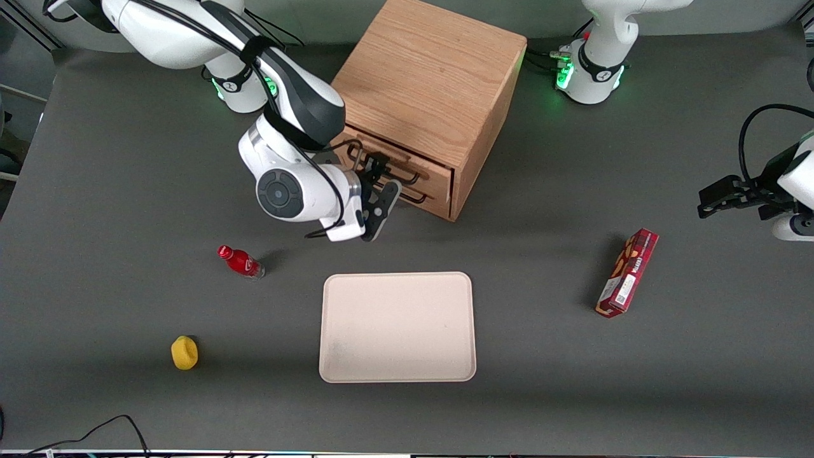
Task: Open upper drawer
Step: 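Pull the upper drawer handle outward from the cabinet with the right gripper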
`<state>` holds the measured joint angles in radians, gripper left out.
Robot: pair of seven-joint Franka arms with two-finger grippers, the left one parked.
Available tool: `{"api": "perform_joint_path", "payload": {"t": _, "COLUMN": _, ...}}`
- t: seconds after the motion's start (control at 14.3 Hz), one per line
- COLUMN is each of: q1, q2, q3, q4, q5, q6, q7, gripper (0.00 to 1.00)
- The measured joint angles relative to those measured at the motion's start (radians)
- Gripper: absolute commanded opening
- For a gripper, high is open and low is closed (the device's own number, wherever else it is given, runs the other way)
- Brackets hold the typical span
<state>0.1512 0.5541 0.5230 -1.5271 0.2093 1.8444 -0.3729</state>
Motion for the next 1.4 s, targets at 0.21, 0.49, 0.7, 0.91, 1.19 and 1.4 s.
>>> {"api": "perform_joint_path", "payload": {"t": 0.21, "q1": -0.010, "q2": 0.061, "q3": -0.027, "q4": 0.056, "q5": -0.023, "q6": 0.015, "q7": -0.003, "gripper": 1.00}}
{"api": "perform_joint_path", "payload": {"t": 0.49, "q1": -0.009, "q2": 0.091, "q3": -0.059, "q4": 0.142, "q5": -0.024, "q6": -0.066, "q7": -0.003, "gripper": 1.00}}
{"api": "perform_joint_path", "payload": {"t": 0.7, "q1": -0.010, "q2": 0.133, "q3": -0.075, "q4": 0.233, "q5": -0.025, "q6": -0.131, "q7": -0.009, "gripper": 1.00}}
{"api": "perform_joint_path", "payload": {"t": 0.91, "q1": -0.009, "q2": 0.161, "q3": -0.102, "q4": 0.285, "q5": -0.025, "q6": -0.139, "q7": -0.046, "gripper": 1.00}}
{"api": "perform_joint_path", "payload": {"t": 1.19, "q1": -0.009, "q2": 0.185, "q3": -0.141, "q4": 0.340, "q5": -0.026, "q6": -0.139, "q7": -0.103, "gripper": 1.00}}
{"api": "perform_joint_path", "payload": {"t": 1.4, "q1": -0.008, "q2": 0.215, "q3": -0.172, "q4": 0.394, "q5": -0.027, "q6": -0.139, "q7": -0.158, "gripper": 1.00}}
